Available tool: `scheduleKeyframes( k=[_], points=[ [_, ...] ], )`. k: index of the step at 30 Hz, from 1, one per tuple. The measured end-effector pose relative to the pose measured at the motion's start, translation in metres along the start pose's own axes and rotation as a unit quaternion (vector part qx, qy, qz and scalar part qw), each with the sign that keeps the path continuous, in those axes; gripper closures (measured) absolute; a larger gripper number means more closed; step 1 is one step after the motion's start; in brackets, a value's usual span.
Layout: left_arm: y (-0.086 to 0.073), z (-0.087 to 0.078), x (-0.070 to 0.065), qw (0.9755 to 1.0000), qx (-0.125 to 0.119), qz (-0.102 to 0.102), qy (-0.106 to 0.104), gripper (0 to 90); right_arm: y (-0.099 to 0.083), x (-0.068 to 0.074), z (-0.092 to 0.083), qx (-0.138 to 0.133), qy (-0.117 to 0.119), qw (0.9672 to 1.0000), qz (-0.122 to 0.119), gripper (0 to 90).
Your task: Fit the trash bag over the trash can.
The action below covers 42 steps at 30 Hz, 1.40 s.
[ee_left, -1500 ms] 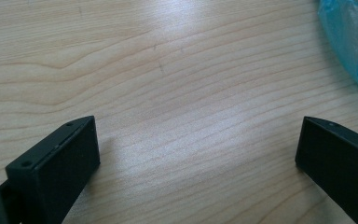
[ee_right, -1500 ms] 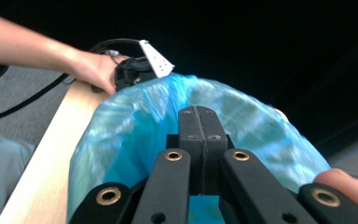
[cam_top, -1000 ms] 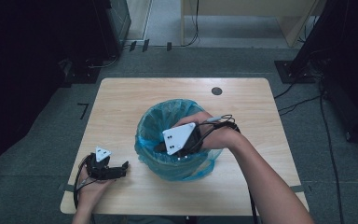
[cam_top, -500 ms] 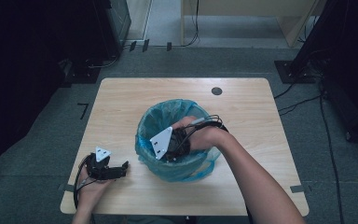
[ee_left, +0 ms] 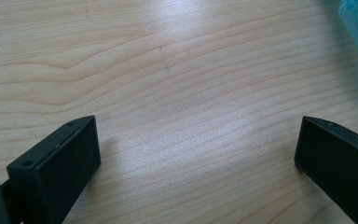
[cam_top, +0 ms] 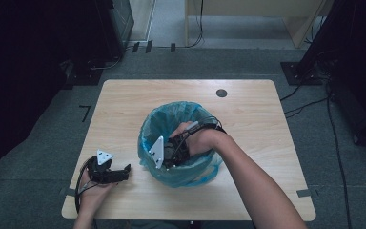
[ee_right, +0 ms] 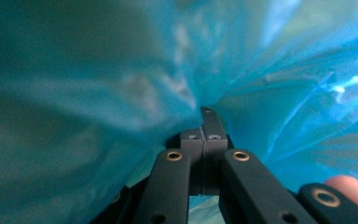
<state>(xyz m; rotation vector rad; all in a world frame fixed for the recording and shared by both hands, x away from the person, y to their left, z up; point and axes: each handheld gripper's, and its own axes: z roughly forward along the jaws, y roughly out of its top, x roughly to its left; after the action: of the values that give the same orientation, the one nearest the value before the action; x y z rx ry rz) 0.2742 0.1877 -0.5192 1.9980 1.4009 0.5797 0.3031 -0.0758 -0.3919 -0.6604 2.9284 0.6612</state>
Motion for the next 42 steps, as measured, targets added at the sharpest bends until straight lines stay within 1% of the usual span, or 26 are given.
scheduleKeyframes(
  k=[2,4,6,12,16,19,21,28,31,33,36,42],
  points=[
    [0.000,0.000,0.000,1.0000,0.000,0.000,0.000,0.0,0.002,0.000,-0.003,0.000,-0.005,1.0000,0.002,90.0],
    [0.000,0.000,0.000,1.0000,0.000,-0.001,0.000,0.0,0.002,0.001,-0.007,-0.006,-0.009,0.9999,0.007,90.0],
    [0.000,0.000,0.000,1.0000,0.000,-0.001,0.001,0.0,0.003,0.002,-0.013,-0.014,-0.013,0.9998,0.005,90.0],
    [0.000,0.000,0.000,1.0000,0.000,-0.001,0.001,0.0,0.004,0.006,-0.038,-0.028,-0.038,0.9988,0.007,90.0],
    [0.000,0.000,0.000,1.0000,0.000,-0.002,0.002,0.0,0.004,0.012,-0.057,-0.040,-0.053,0.9978,0.006,90.0],
    [0.000,0.000,0.000,1.0000,0.000,-0.001,0.002,0.0,0.003,0.017,-0.070,-0.051,-0.060,0.9969,0.010,90.0],
    [0.000,0.000,0.000,1.0000,0.000,-0.001,0.002,0.0,0.001,0.022,-0.080,-0.059,-0.068,0.9959,0.008,90.0],
    [0.000,0.000,0.000,1.0000,0.000,-0.002,0.002,0.0,-0.007,0.041,-0.114,-0.071,-0.095,0.9928,0.015,90.0],
    [0.000,0.000,0.000,1.0000,0.000,-0.002,0.002,0.0,-0.012,0.048,-0.123,-0.068,-0.102,0.9922,0.023,90.0],
    [0.000,0.000,0.000,1.0000,0.000,-0.001,0.002,0.0,-0.017,0.054,-0.130,-0.066,-0.101,0.9923,0.028,90.0],
    [0.000,0.000,0.000,1.0000,0.000,-0.001,0.002,0.0,-0.023,0.064,-0.137,-0.066,-0.103,0.9920,0.029,90.0],
    [0.000,0.000,0.000,1.0000,0.000,-0.001,0.002,0.0,-0.039,0.083,-0.141,-0.063,-0.114,0.9905,0.046,90.0]
  ],
)
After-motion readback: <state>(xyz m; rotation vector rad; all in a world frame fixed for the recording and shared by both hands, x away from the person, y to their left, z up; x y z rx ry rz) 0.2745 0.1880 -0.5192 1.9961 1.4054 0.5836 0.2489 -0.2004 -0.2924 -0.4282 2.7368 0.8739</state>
